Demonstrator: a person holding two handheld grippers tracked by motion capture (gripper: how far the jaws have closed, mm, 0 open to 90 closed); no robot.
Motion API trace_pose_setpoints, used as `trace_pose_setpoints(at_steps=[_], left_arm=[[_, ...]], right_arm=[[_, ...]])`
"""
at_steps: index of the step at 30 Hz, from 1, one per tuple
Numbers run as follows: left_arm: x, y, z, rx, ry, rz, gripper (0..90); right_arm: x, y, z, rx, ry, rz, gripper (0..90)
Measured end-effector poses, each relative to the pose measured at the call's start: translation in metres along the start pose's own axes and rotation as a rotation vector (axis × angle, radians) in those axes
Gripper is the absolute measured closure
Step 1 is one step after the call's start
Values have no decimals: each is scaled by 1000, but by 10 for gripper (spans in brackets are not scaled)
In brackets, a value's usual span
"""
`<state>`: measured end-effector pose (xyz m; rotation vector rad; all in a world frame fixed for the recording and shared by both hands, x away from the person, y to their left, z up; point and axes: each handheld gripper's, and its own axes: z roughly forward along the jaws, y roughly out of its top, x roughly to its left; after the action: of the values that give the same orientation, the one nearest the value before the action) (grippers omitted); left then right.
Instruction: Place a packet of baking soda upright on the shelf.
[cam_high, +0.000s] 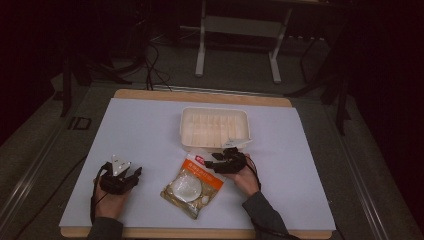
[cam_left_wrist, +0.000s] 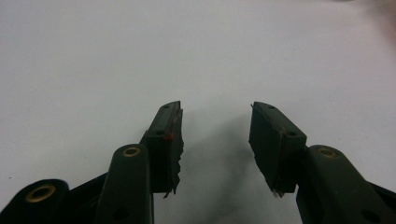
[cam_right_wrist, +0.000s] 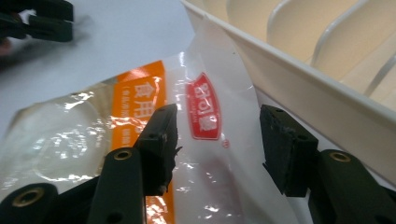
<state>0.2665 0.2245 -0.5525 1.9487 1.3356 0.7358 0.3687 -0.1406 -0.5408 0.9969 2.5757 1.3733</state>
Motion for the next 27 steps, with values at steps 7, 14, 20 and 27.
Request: trace_pose_setpoints(at_steps=[7, 14, 20, 27], left_arm=[[0, 0, 0, 2, 2, 9, 535], [0, 0, 0, -2, 2, 8, 534], [0, 0, 0, 0, 3, 10, 534], [-1, 0, 0, 2, 3, 12, 532]], right_arm=[[0, 0, -4, 6, 53, 34, 479], [1, -7, 7, 54, 63, 58, 425], [3, -6, 7, 74, 61, 26, 478], [6, -4, 8, 106, 51, -5, 563]])
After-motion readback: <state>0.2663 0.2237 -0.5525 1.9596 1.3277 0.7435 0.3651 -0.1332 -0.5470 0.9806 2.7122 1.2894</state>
